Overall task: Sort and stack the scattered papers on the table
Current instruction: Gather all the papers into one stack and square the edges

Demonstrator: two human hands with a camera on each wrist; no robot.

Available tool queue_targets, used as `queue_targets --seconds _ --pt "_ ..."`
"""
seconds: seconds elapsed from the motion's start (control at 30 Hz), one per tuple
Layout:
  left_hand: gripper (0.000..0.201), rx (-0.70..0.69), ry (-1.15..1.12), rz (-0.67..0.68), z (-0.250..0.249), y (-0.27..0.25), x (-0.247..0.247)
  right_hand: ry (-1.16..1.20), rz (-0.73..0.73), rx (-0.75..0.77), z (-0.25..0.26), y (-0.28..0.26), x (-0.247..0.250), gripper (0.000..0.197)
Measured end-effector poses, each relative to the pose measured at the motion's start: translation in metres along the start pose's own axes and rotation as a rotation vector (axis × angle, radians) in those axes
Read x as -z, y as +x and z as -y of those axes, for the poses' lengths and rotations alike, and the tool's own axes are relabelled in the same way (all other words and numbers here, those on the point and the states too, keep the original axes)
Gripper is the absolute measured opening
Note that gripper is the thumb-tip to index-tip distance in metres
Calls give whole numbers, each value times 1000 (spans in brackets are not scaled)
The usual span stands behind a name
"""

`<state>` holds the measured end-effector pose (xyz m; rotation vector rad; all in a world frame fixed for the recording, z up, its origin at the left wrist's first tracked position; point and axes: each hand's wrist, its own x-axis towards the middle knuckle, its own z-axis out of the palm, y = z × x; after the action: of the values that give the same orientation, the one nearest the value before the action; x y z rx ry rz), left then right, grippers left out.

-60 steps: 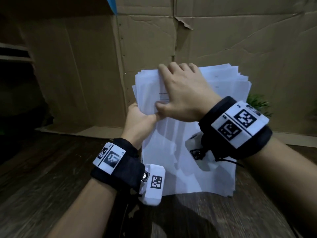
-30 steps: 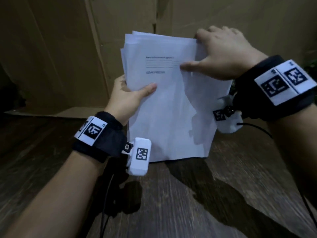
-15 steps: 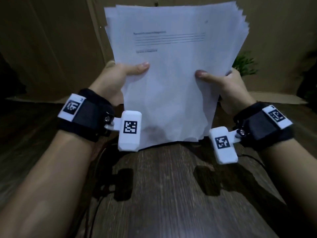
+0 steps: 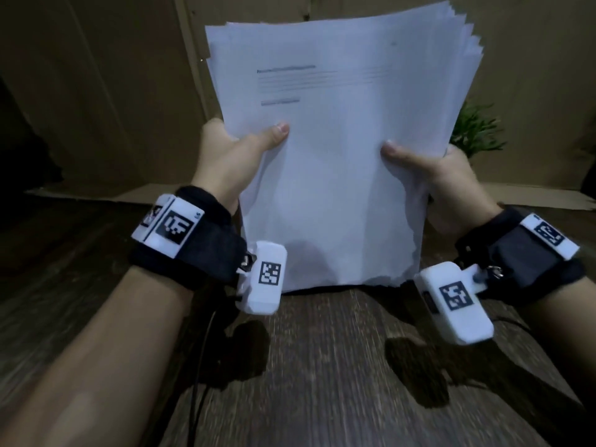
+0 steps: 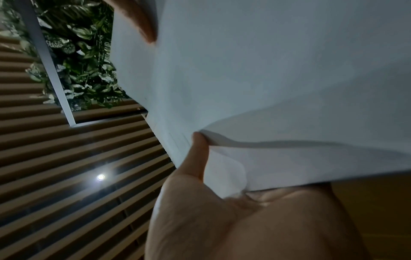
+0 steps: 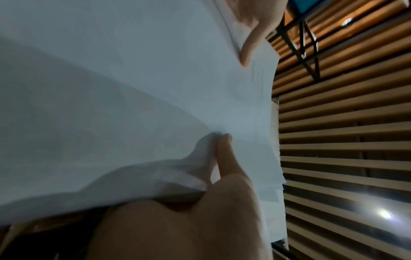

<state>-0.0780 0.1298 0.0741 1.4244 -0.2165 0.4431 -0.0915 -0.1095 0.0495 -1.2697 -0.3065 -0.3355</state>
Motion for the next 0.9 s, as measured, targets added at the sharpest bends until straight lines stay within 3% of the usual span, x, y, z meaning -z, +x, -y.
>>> queue_targets --seconds 0.07,0.13,0.3,0.47,0.7,0.9 --pt "41 -19 13 18 2 0 0 -26 79 -107 -3 4 6 37" --pt "38 -30 8 3 3 -2 -1 -90 80 -117 -8 9 8 36" --pt "31 -161 12 -1 -5 -10 -8 -39 -6 65 -11 8 3 32" --pt "34 -158 18 44 -13 -10 0 16 46 33 2 4 -1 27" --pt "36 -231 70 95 -22 -13 -4 33 -26 215 13 1 -9 30" --pt "45 -290 77 -95 -19 -12 -10 -175 -5 245 12 3 -8 28"
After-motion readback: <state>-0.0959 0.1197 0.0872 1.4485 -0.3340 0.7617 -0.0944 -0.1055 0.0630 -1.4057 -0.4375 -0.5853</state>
